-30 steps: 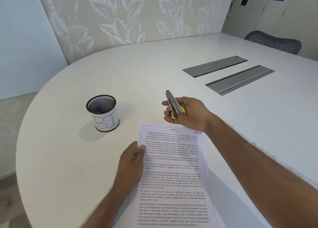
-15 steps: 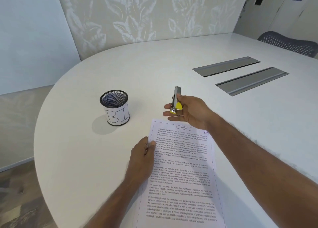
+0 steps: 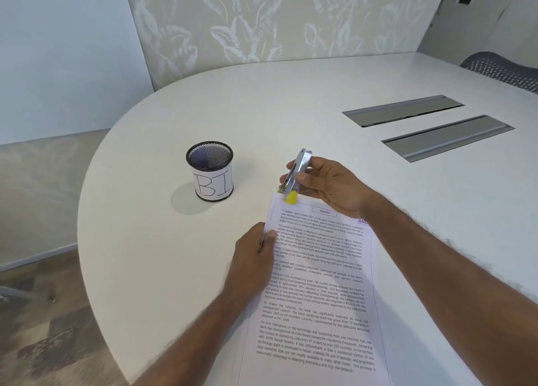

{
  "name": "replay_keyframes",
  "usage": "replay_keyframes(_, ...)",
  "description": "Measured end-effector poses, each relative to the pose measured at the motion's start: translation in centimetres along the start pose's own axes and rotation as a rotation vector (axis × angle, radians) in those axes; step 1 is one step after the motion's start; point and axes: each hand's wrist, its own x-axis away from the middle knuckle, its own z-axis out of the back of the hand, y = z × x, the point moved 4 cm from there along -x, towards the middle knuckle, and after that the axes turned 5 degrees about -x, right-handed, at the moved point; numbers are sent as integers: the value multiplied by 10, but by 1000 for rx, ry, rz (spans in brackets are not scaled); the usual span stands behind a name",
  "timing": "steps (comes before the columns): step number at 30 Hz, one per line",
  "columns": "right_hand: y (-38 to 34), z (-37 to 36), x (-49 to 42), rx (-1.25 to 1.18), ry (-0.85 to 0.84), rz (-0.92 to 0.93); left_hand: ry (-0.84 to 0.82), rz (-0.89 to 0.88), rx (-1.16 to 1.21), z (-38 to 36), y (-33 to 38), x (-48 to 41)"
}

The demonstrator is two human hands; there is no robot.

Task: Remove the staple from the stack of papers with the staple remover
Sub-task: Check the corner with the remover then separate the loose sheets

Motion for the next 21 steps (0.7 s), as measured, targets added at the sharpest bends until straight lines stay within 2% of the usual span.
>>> replay_keyframes(11, -7, 1, 2, 78, -65, 45, -6, 8, 26, -1, 0, 1)
replay_keyframes(21, -9, 10, 10, 171, -46, 38, -10, 16, 24, -1, -3, 1)
